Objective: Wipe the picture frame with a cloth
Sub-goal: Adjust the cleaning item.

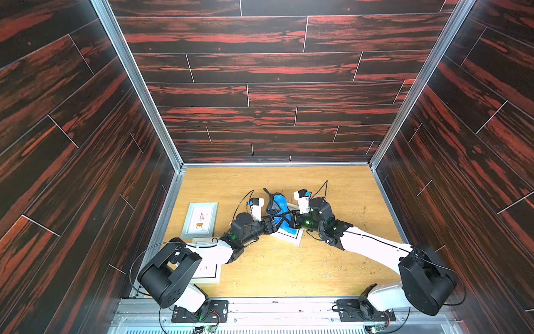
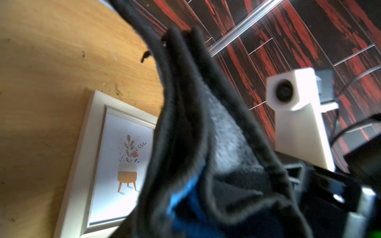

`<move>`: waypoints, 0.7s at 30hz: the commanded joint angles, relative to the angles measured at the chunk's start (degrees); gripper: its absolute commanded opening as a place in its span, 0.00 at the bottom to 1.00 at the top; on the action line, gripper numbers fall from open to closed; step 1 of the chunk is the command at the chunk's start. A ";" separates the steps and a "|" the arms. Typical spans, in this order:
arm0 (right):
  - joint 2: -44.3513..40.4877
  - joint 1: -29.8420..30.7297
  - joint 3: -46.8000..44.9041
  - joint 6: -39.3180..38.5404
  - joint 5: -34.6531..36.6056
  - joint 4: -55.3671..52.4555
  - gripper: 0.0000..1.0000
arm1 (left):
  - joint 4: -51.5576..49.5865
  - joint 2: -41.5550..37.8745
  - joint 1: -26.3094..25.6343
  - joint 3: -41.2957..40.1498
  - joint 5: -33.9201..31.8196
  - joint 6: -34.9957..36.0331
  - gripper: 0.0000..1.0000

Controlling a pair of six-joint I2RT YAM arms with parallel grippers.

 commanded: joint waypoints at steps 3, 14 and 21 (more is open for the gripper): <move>-0.06 0.71 -1.48 0.32 -1.86 3.37 0.00 | 1.63 0.00 -0.05 0.93 -2.89 -0.05 0.44; -0.56 0.62 1.41 -2.96 6.24 -6.21 0.36 | -6.60 -3.20 2.59 1.04 -7.73 1.39 0.07; -3.27 -1.81 0.80 -4.16 14.52 -14.02 0.53 | -26.61 -7.66 5.88 6.25 -10.70 9.38 0.04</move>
